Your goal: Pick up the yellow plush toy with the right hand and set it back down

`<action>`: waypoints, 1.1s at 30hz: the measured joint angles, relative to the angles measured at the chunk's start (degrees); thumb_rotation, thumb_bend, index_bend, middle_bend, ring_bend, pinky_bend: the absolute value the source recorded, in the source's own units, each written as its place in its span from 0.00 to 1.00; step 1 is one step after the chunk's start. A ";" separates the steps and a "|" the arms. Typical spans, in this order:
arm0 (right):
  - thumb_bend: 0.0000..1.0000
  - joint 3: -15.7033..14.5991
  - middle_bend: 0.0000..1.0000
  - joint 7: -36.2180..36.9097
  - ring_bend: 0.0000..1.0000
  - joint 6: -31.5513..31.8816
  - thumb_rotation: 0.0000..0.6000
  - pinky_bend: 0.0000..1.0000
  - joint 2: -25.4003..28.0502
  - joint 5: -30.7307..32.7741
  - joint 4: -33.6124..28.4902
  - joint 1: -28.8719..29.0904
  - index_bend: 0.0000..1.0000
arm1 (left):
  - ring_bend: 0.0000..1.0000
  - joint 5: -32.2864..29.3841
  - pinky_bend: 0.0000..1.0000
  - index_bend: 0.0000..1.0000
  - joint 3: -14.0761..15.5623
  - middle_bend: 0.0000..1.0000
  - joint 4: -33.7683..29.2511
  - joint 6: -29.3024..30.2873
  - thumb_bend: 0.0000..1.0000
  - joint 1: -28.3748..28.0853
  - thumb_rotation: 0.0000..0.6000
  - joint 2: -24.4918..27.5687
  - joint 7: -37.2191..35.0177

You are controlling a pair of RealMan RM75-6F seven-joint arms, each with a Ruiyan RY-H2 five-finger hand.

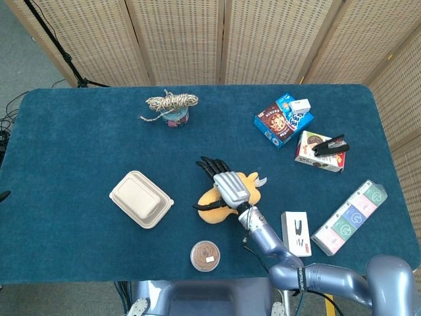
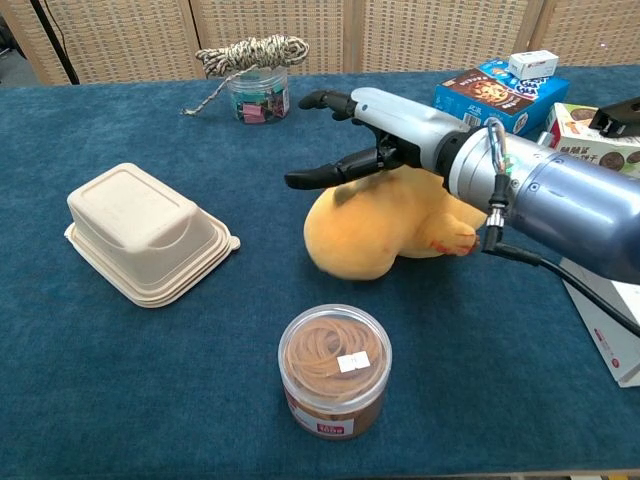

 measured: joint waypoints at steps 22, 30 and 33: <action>0.00 -5.53 0.00 -13.25 0.00 3.59 0.45 0.00 -6.33 -7.35 -0.57 3.00 0.00 | 0.00 -0.16 0.00 0.00 -0.14 0.00 0.40 -0.37 0.00 -0.11 1.00 0.08 -0.76; 0.00 -5.59 0.00 -14.95 0.00 4.75 0.46 0.00 -11.80 -8.38 6.52 3.61 0.00 | 0.00 -0.36 0.00 0.00 -0.14 0.00 0.45 -0.24 0.00 0.00 1.00 0.02 -0.67; 0.00 -5.37 0.00 -14.69 0.00 4.63 0.46 0.00 -13.08 -8.17 8.70 3.70 0.00 | 0.00 -0.46 0.00 0.00 -0.17 0.00 0.59 -0.24 0.00 0.11 1.00 0.08 -1.02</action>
